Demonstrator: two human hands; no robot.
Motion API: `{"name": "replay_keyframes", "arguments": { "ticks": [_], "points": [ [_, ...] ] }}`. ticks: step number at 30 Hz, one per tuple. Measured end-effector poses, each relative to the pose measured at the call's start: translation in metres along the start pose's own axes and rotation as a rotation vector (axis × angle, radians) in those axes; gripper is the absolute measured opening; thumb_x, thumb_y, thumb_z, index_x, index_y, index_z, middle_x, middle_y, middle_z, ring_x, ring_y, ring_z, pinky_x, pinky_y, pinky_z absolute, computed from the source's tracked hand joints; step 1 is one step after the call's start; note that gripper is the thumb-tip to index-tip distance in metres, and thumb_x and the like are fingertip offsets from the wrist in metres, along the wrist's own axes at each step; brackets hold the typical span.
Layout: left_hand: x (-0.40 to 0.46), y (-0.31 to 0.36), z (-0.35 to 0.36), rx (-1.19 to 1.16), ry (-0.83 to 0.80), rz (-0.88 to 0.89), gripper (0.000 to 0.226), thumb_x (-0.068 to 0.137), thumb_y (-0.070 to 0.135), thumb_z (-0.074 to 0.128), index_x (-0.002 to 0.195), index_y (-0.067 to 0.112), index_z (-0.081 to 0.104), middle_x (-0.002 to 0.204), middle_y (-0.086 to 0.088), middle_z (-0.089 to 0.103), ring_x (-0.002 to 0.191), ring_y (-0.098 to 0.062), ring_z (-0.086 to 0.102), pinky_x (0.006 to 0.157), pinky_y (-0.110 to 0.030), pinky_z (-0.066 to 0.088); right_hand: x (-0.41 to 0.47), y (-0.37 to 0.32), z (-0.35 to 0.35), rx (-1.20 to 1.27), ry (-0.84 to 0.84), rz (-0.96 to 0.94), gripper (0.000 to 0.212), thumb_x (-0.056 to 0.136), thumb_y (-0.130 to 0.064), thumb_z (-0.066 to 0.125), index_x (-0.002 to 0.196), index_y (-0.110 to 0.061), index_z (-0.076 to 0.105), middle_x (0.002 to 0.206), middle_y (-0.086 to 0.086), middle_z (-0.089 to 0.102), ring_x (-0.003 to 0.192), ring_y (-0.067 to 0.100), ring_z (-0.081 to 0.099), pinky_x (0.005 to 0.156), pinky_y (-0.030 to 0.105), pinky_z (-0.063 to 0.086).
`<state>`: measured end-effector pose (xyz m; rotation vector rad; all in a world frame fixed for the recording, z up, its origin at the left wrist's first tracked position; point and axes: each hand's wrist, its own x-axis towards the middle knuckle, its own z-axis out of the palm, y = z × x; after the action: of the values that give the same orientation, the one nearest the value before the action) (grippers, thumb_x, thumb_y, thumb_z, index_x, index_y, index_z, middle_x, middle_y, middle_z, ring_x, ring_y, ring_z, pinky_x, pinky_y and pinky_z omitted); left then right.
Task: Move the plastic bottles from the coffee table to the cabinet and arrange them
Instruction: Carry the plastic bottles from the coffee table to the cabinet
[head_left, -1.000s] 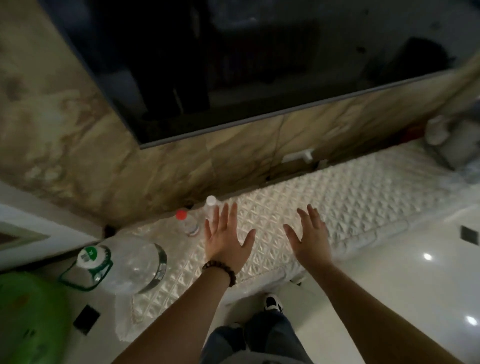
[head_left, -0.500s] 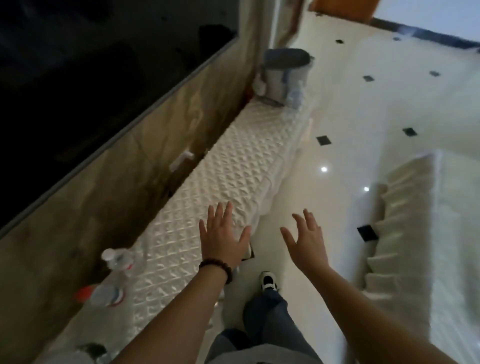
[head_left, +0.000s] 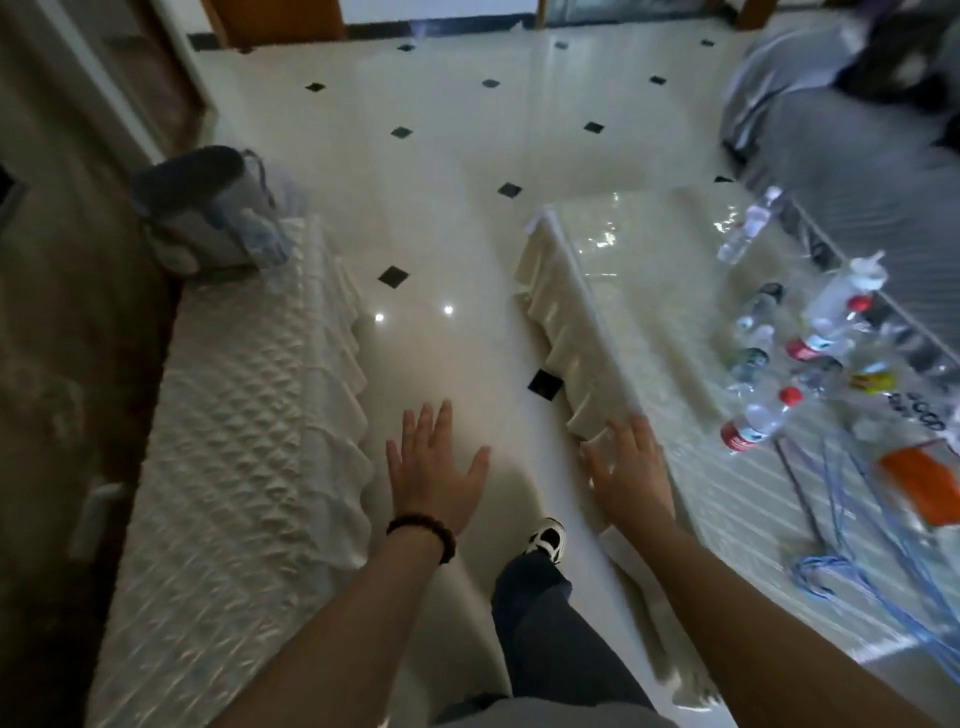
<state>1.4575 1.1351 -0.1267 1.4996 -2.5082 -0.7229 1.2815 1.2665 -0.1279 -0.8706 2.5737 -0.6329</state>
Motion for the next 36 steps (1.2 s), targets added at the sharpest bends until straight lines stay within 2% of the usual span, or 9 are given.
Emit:
{"name": "replay_keyframes", "arguments": {
  "ticks": [5, 9, 13, 17, 20, 27, 30, 33, 36],
  "points": [
    [0.076, 0.059, 0.026, 0.052, -0.06, 0.129, 0.074, 0.091, 0.057, 0.037, 0.15, 0.025, 0.005, 0.159, -0.001, 0.006, 0.146, -0.019, -0.004, 0.117, -0.047, 0.002, 0.069, 0.032, -0.021, 0.028, 0.05, 0.067, 0.061, 0.093, -0.049, 0.037, 0.143, -0.014, 0.033, 0.155, 0.013, 0.021, 0.145, 0.028, 0.01, 0.116, 0.05, 0.014],
    [0.15, 0.118, 0.048, 0.087, -0.134, 0.208, 0.074, 0.091, 0.056, 0.037, 0.15, 0.027, 0.003, 0.159, 0.0, 0.002, 0.145, -0.019, -0.006, 0.117, -0.045, -0.001, 0.14, 0.057, -0.05, 0.026, 0.096, 0.113, 0.046, 0.095, -0.028, 0.051, 0.137, -0.011, 0.044, 0.156, 0.012, 0.019, 0.146, 0.029, 0.009, 0.117, 0.047, 0.013],
    [0.219, 0.189, 0.073, 0.128, -0.194, 0.296, 0.073, 0.092, 0.056, 0.036, 0.15, 0.026, 0.004, 0.159, 0.001, 0.001, 0.145, -0.018, -0.007, 0.118, -0.044, -0.002, 0.214, 0.09, -0.078, 0.128, 0.181, 0.246, 0.054, 0.094, -0.044, 0.044, 0.141, -0.018, 0.036, 0.158, 0.006, 0.014, 0.146, 0.026, 0.012, 0.117, 0.047, 0.018],
    [0.267, 0.259, 0.097, 0.152, -0.233, 0.383, 0.073, 0.091, 0.058, 0.034, 0.15, 0.024, 0.006, 0.159, 0.002, 0.005, 0.145, -0.017, -0.006, 0.118, -0.043, -0.002, 0.265, 0.119, -0.113, 0.184, 0.25, 0.31, 0.053, 0.094, -0.043, 0.045, 0.139, -0.018, 0.036, 0.156, 0.007, 0.017, 0.144, 0.027, 0.015, 0.114, 0.049, 0.025],
    [0.291, 0.301, 0.111, 0.156, -0.273, 0.443, 0.073, 0.091, 0.056, 0.034, 0.15, 0.026, 0.002, 0.159, 0.003, 0.004, 0.145, -0.016, -0.005, 0.118, -0.042, -0.002, 0.287, 0.138, -0.134, 0.194, 0.285, 0.374, 0.053, 0.094, -0.043, 0.046, 0.139, -0.017, 0.037, 0.157, 0.007, 0.018, 0.145, 0.025, 0.014, 0.114, 0.046, 0.025],
    [0.351, 0.367, 0.146, 0.218, -0.381, 0.611, 0.074, 0.091, 0.058, 0.033, 0.15, 0.027, 0.0, 0.159, 0.003, -0.001, 0.145, -0.017, -0.009, 0.118, -0.045, 0.0, 0.323, 0.171, -0.161, 0.234, 0.389, 0.52, 0.051, 0.094, -0.039, 0.047, 0.139, -0.017, 0.038, 0.156, 0.009, 0.018, 0.144, 0.029, 0.018, 0.113, 0.046, 0.027],
    [0.381, 0.389, 0.163, 0.2, -0.407, 0.673, 0.073, 0.091, 0.056, 0.035, 0.15, 0.027, 0.004, 0.159, 0.002, 0.003, 0.145, -0.017, -0.006, 0.117, -0.045, -0.001, 0.344, 0.18, -0.163, 0.248, 0.43, 0.575, 0.049, 0.094, -0.04, 0.046, 0.137, -0.018, 0.038, 0.156, 0.009, 0.019, 0.143, 0.029, 0.02, 0.112, 0.047, 0.029],
    [0.418, 0.412, 0.18, 0.209, -0.437, 0.739, 0.072, 0.091, 0.054, 0.037, 0.15, 0.025, 0.008, 0.159, 0.0, 0.007, 0.146, -0.018, -0.003, 0.117, -0.045, 0.0, 0.372, 0.189, -0.164, 0.237, 0.446, 0.658, 0.054, 0.095, -0.04, 0.045, 0.142, -0.016, 0.034, 0.157, 0.009, 0.015, 0.145, 0.027, 0.013, 0.116, 0.045, 0.023],
    [0.463, 0.435, 0.195, 0.22, -0.485, 0.812, 0.071, 0.091, 0.052, 0.04, 0.15, 0.024, 0.011, 0.158, -0.002, 0.01, 0.146, -0.02, 0.0, 0.117, -0.048, 0.004, 0.406, 0.197, -0.168, 0.258, 0.5, 0.752, 0.055, 0.094, -0.04, 0.047, 0.141, -0.016, 0.034, 0.156, 0.009, 0.018, 0.144, 0.028, 0.016, 0.115, 0.045, 0.023]
  ]
}}
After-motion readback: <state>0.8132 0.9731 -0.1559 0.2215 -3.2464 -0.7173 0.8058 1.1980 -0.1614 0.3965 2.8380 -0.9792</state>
